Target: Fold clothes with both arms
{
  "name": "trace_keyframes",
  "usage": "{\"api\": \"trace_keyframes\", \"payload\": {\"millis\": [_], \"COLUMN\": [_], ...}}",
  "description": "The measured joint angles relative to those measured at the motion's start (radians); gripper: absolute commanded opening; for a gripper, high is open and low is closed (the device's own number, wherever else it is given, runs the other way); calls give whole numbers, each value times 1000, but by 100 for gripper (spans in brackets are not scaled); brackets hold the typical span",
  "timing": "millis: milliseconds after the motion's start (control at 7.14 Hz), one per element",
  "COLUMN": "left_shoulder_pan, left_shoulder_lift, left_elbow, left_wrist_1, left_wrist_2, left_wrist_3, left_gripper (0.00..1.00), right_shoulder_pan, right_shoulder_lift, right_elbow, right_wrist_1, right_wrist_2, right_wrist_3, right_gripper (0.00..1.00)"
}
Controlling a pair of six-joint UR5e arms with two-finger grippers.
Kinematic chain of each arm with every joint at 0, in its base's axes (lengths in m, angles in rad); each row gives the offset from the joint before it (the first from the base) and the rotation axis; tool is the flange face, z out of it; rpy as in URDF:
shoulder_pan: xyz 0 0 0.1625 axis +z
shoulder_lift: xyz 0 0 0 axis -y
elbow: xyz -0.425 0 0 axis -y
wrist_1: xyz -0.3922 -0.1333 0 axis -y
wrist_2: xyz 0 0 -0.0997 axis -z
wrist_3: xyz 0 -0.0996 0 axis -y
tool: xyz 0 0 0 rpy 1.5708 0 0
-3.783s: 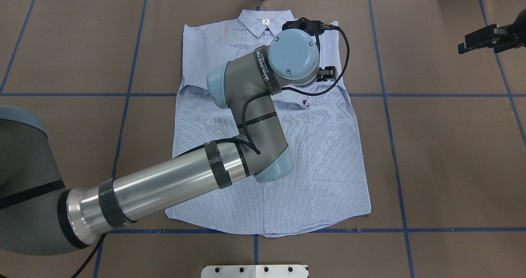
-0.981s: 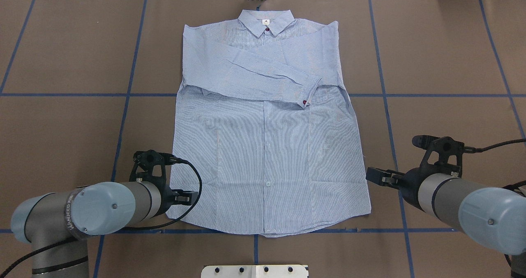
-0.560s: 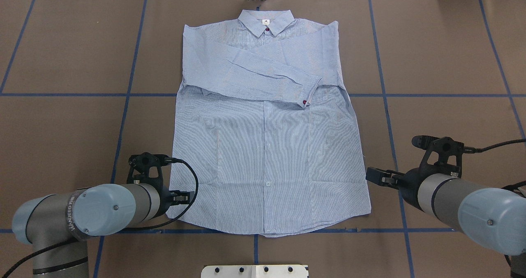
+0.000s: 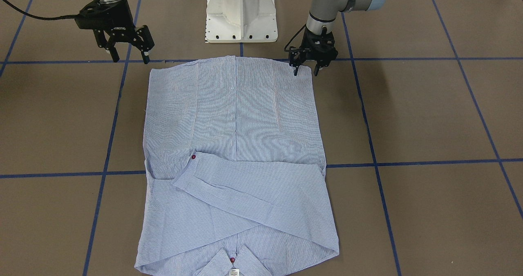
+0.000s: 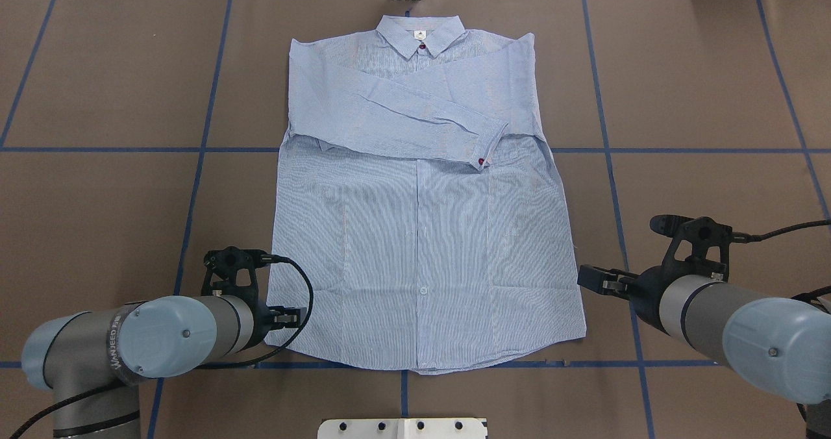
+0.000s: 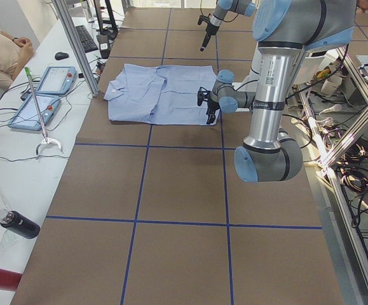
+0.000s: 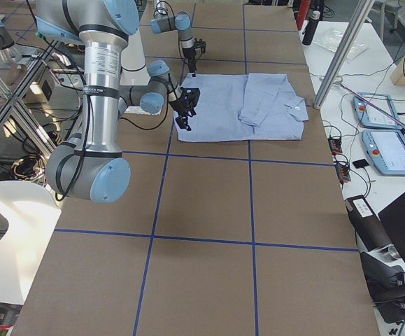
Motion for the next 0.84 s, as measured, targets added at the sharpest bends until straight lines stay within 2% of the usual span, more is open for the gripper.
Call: {"api": "trace_keyframes", "payload": {"millis": [140,560,841], "left_shoulder_pan": [4,10,14], "left_shoulder_lift": [5,15,17], "left_elbow": [-1,-2,0], "left_wrist_1": [-1,-2,-1], "left_wrist_2": [-1,0,0], "left_wrist_3": [-1,-3,-2], "left_gripper": [73,59,59], "right_shoulder_pan": [0,-1,0], "right_shoulder_lift": [0,0,0], "right_elbow": [0,-2,-3], "right_wrist_1": [0,0,0], "right_wrist_2": [-3,-6,-7], "right_wrist_3": [0,0,0], "right_gripper": [100,100,100]}}
